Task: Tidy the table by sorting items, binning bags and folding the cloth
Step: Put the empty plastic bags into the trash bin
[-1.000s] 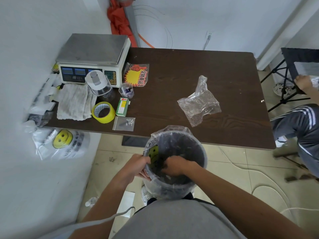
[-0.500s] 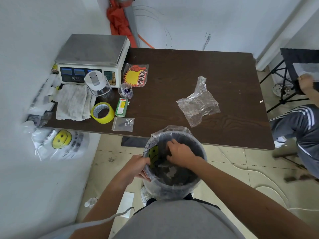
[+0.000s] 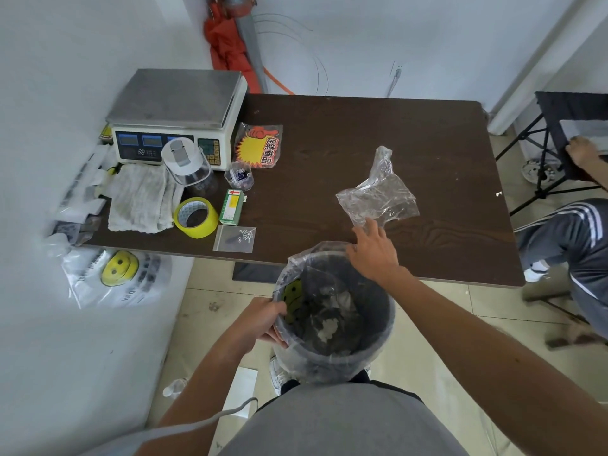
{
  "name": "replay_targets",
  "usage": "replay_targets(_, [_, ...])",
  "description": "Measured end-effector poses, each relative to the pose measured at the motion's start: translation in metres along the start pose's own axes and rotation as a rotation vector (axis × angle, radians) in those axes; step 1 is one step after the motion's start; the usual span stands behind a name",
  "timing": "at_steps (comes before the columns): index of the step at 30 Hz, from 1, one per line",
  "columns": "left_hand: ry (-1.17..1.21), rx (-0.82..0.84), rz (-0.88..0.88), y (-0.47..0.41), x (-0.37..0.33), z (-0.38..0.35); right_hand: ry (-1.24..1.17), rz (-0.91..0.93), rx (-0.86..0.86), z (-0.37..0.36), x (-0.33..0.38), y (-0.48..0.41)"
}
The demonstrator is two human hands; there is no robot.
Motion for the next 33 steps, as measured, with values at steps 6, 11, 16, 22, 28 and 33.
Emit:
replay_targets(6, [-0.001,0.008,-0.014,0.002,0.000,-0.001,0.043,0.007,0.207,-0.008,-0.011,-0.014])
replay_targets(11, [-0.008,0.014,-0.018,0.002,-0.001,-0.001,0.078,0.005,0.254,-0.010,-0.017,-0.023])
replay_targets(16, [-0.007,0.020,-0.027,0.004,-0.002,-0.002,0.059,-0.006,0.203,-0.007,-0.022,-0.022])
replay_targets(22, [-0.012,0.023,-0.014,0.001,0.001,-0.001,-0.031,0.032,-0.195,0.009,-0.015,-0.011])
replay_targets(28, [-0.012,0.026,0.004,-0.001,0.001,-0.002,-0.209,0.202,-0.453,0.024,0.017,0.013])
replay_targets(33, [-0.019,0.020,0.008,-0.001,0.000,-0.002,-0.291,0.216,-0.361,0.026,0.036,0.026])
Point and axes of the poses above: each hand's wrist, its own y-axis away from the middle knuckle, its own z-axis out of the back of the hand, x = y × z, the point moved 3 cm from there along -y, towards the middle knuckle, and after that the axes turned 8 degrees about y, right-handed, at the moved point
